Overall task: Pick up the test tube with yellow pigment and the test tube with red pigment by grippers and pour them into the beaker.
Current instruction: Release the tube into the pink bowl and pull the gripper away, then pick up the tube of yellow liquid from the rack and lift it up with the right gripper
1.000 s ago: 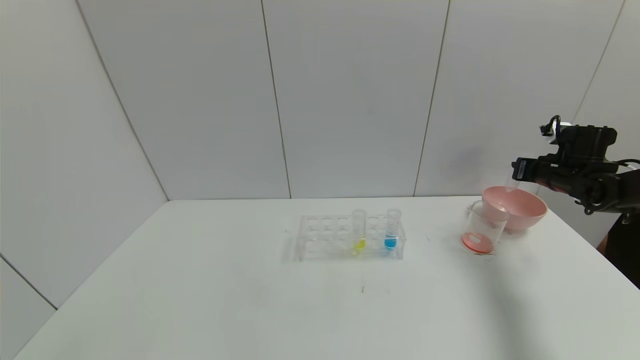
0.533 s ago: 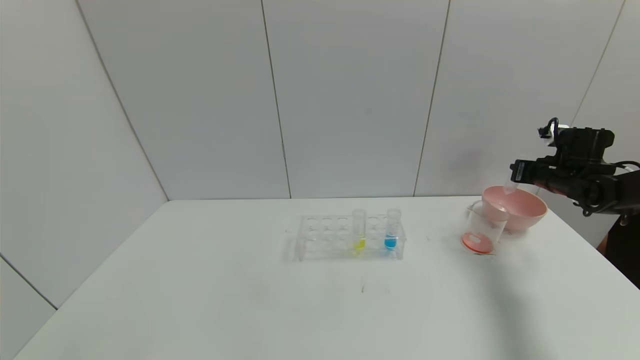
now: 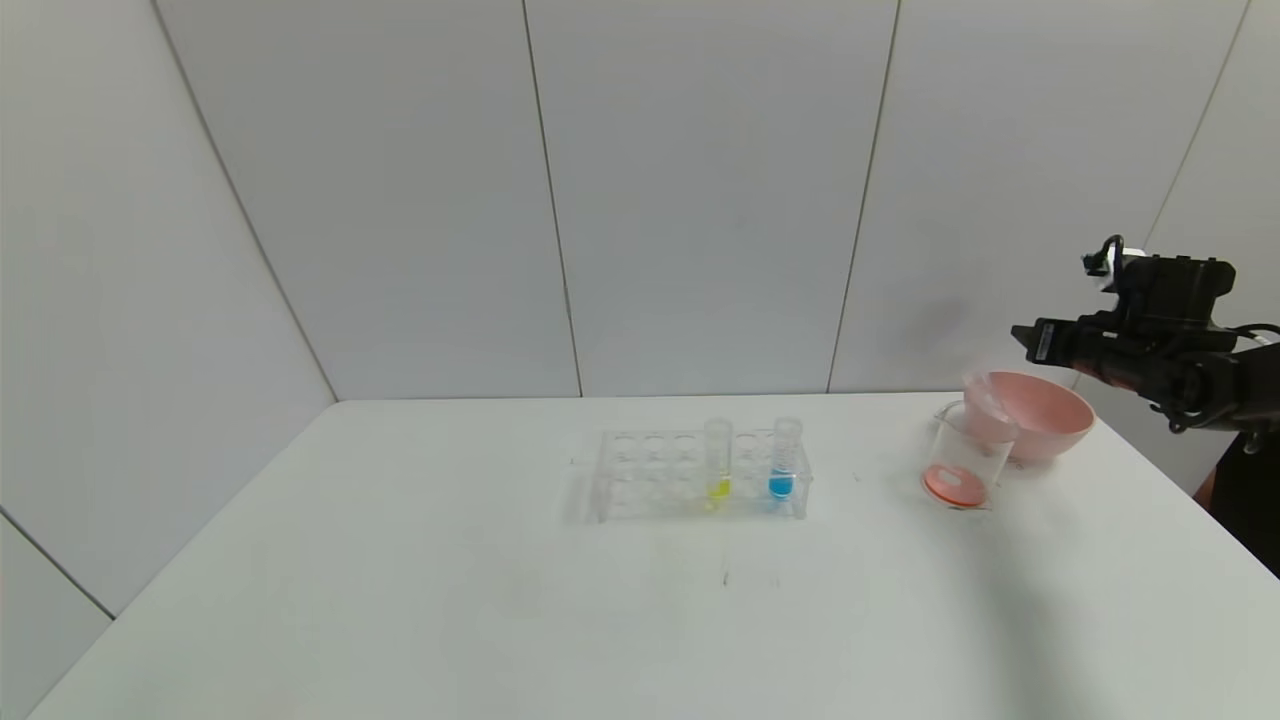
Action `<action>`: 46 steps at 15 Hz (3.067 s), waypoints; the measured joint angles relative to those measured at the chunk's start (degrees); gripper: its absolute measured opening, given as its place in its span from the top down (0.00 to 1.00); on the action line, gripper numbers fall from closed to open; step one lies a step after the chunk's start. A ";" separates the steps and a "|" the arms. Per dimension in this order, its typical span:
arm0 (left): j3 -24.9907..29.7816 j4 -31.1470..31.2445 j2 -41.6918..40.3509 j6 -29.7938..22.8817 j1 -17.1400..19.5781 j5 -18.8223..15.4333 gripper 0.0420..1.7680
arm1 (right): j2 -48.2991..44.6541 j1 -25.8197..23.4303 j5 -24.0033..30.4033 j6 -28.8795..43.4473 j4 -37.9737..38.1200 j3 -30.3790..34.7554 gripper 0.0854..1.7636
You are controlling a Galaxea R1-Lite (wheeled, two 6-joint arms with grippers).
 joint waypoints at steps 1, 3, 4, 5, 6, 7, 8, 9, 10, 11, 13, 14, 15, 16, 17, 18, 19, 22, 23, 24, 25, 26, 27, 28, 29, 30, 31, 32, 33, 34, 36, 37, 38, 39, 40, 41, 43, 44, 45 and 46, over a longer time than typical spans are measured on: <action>0.00 0.00 0.00 0.00 0.00 0.00 0.03 | -0.04 0.00 0.00 0.05 -0.02 0.04 0.30; 0.00 0.00 0.00 0.00 0.00 0.00 0.03 | -0.45 0.21 -0.21 0.06 0.11 0.12 0.24; 0.00 0.00 0.00 0.00 0.00 -0.02 0.03 | -1.02 0.39 -0.32 0.06 0.35 0.30 0.22; 0.00 0.00 0.00 0.02 0.00 0.00 0.03 | -1.85 0.59 -0.33 0.06 0.52 0.87 0.20; 0.00 0.00 0.00 0.00 0.00 0.00 0.03 | -2.93 0.78 -0.35 0.06 0.71 1.88 0.18; 0.00 0.00 0.00 0.00 0.00 0.00 0.03 | -4.41 1.22 -0.32 0.06 0.77 3.49 0.16; 0.00 0.00 0.00 0.00 0.00 0.00 0.03 | -6.10 1.79 -0.22 0.06 0.57 5.68 0.14; 0.00 0.00 0.00 0.00 0.00 -0.02 0.03 | -8.13 2.62 -0.18 0.09 0.38 8.19 0.13; 0.00 0.00 0.00 0.00 0.00 0.00 0.03 | -10.64 3.73 -0.18 0.09 0.17 11.09 0.12; 0.00 0.00 0.00 0.00 0.00 0.00 0.03 | -13.29 4.83 -0.22 0.09 0.13 14.03 0.11; 0.00 0.00 0.00 0.00 0.00 0.00 0.03 | -19.65 7.51 -0.43 0.52 0.02 20.89 0.09; 0.00 0.00 0.00 0.00 0.00 0.00 0.03 | -23.14 9.05 -0.49 0.96 0.02 24.48 0.08; 0.00 0.00 0.00 0.00 0.00 -0.02 0.03 | -26.82 10.83 -0.76 1.51 0.13 28.32 0.08; 0.00 0.00 0.00 0.00 0.00 0.00 0.03 | -30.84 13.34 -1.84 2.16 0.30 32.78 0.07; 0.00 0.00 0.00 0.00 0.00 0.00 0.03 | -34.35 16.59 -4.23 2.57 0.55 36.97 0.07; 0.00 0.00 0.00 0.00 0.00 0.00 0.03 | -37.57 20.37 -7.68 3.06 0.68 40.80 0.06; 0.00 0.00 0.00 0.00 0.00 0.00 0.03 | -40.63 24.75 -11.14 4.19 0.74 44.25 0.06; 0.00 0.00 0.00 0.00 0.00 0.00 0.03 | -46.73 38.08 -22.15 10.24 1.43 50.12 0.05; 0.00 0.00 0.00 0.00 0.00 0.00 0.03 | -47.80 42.42 -26.09 12.53 1.72 51.19 0.05; 0.00 0.00 0.00 0.02 0.00 -0.02 0.03 | -48.41 46.52 -29.57 14.53 1.91 51.94 0.05; 0.00 0.00 0.00 0.00 0.00 0.00 0.03 | -48.47 50.47 -33.56 16.23 1.95 52.47 0.05; 0.00 -0.02 0.00 0.00 0.00 0.00 0.03 | -47.80 53.82 -36.94 17.74 1.76 52.65 0.04; 0.00 0.00 0.00 0.00 0.00 -0.02 0.03 | -46.73 56.26 -39.14 19.03 1.51 52.58 0.04; 0.00 0.00 0.00 0.02 0.00 -0.02 0.03 | -45.15 58.84 -40.77 20.25 1.48 52.13 0.04; 0.00 0.00 0.00 0.00 0.00 -0.02 0.03 | -43.56 60.97 -41.40 20.77 1.54 51.61 0.04; 0.00 0.00 0.00 0.02 0.00 0.00 0.03 | -41.85 62.59 -41.67 20.99 1.45 50.87 0.04; 0.00 0.00 0.00 0.00 0.00 0.00 0.03 | -39.81 63.72 -41.89 21.14 1.40 49.82 0.04; 0.00 0.00 0.00 0.02 0.00 0.00 0.03 | -37.77 64.44 -42.28 21.21 1.40 48.60 0.04; 0.00 0.00 0.00 0.00 0.00 -0.02 0.03 | -35.39 65.05 -43.12 21.30 1.37 47.08 0.04; 0.00 0.00 0.00 0.00 0.00 0.00 0.03 | -33.06 65.51 -43.78 21.32 1.34 45.43 0.04; 0.00 0.00 0.00 0.00 0.00 0.00 0.03 | -28.37 65.88 -44.54 21.35 1.23 41.58 0.04; 0.00 0.00 0.00 0.02 0.00 0.00 0.03 | -25.94 65.90 -44.68 21.37 0.99 39.53 0.04; 0.00 0.00 0.00 0.00 0.00 0.00 0.03 | -23.82 65.71 -44.70 21.32 0.85 37.66 0.04; 0.00 0.00 0.00 0.00 0.00 0.00 0.03 | -21.66 65.27 -44.68 21.30 0.68 35.68 0.04; 0.00 0.00 0.00 0.02 0.00 0.00 0.03 | -19.77 64.70 -44.61 21.30 0.61 33.78 0.04; 0.00 0.00 0.00 0.00 0.00 0.00 0.03 | -17.94 64.17 -44.52 21.30 0.52 31.76 0.04; 0.00 0.00 0.00 0.00 0.00 0.00 0.03 | -14.14 63.20 -43.89 21.27 0.49 28.06 0.04; 0.00 0.00 0.00 0.00 0.00 -0.02 0.03 | -12.32 62.73 -43.61 21.14 0.50 26.31 0.04; 0.00 0.00 0.00 0.00 0.00 0.00 0.03 | -10.40 62.16 -43.42 20.94 0.60 24.21 0.04; 0.00 0.00 0.00 0.00 0.00 0.00 0.03 | -8.66 61.49 -43.34 20.53 0.72 22.17 0.04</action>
